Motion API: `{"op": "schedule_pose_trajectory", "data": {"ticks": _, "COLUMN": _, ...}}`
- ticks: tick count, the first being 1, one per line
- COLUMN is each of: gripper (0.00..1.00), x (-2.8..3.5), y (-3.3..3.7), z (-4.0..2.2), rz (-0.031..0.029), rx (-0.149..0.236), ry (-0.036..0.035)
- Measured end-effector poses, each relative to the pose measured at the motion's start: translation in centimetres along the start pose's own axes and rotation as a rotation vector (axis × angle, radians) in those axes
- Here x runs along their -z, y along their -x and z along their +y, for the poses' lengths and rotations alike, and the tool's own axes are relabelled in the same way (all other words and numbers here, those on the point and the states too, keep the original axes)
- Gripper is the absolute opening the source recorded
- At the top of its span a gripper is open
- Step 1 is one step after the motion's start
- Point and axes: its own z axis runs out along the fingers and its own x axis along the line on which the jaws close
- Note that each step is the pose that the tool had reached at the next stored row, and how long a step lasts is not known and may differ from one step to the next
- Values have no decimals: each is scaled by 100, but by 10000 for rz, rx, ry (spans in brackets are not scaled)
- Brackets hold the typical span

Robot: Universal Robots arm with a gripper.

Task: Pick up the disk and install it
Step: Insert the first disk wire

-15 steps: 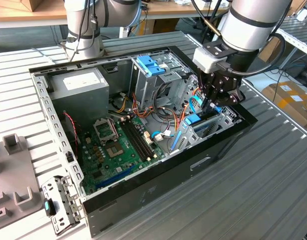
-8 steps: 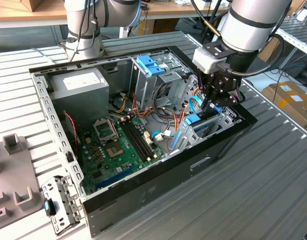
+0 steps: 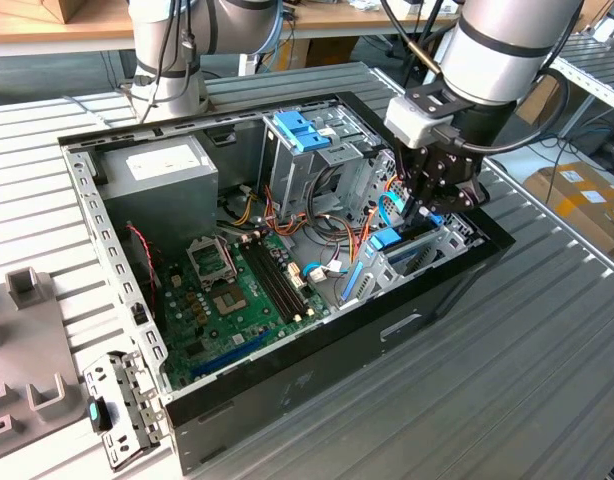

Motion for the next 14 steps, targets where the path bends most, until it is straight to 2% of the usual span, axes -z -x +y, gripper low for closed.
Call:
{"op": "schedule_pose_trajectory", "data": {"ticks": 10, "gripper": 16, "x": 1, "y": 0, "z": 0, "rz": -1, "rx": 0, "ry": -1}}
{"op": "schedule_pose_trajectory", "data": {"ticks": 14, "gripper": 16, "x": 36, "y": 0, "z": -4, "rz": -3, "rx": 1, "ry": -9}}
